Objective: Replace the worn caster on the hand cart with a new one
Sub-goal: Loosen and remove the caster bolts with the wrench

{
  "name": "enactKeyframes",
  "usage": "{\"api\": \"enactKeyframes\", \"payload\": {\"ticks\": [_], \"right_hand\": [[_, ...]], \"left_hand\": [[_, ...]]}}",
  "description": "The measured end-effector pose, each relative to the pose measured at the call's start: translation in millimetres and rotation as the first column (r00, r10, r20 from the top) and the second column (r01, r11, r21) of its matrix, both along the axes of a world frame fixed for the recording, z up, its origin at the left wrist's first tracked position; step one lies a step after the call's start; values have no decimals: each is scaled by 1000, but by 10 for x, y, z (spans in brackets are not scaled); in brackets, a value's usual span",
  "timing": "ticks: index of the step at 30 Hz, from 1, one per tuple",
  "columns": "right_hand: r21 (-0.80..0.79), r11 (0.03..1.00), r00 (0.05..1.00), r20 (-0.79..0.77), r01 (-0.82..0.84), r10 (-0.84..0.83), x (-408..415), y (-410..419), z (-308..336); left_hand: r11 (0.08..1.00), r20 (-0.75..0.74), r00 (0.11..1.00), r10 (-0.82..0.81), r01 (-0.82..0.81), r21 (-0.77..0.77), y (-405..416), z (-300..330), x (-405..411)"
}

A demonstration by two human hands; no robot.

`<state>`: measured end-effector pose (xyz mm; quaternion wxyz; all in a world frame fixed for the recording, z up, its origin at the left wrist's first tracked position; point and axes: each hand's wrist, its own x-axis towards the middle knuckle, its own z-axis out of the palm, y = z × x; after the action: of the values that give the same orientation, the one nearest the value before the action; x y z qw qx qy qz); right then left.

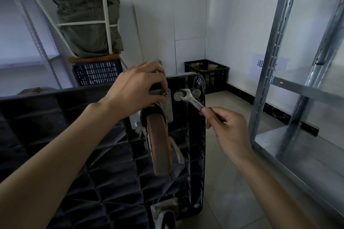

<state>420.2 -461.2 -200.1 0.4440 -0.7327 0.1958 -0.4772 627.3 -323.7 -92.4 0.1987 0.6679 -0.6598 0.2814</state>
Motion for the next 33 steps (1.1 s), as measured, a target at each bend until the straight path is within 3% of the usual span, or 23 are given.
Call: {"api": "enactKeyframes", "payload": {"ticks": [10,24,33], "right_hand": [[-5,1000,1000,-17,-4,4,21,11,-48],[-18,1000,1000,-3,-9,9,9,13,-57],[-8,1000,1000,-5,-7,7,-13,4,-65]], "left_hand": [[997,30,999,-39,37,69,33,45,19],[999,31,1000,-6,7,-43,-16,-54,-36],[984,-107,989,-106,89,-157,35,-69,5]]}}
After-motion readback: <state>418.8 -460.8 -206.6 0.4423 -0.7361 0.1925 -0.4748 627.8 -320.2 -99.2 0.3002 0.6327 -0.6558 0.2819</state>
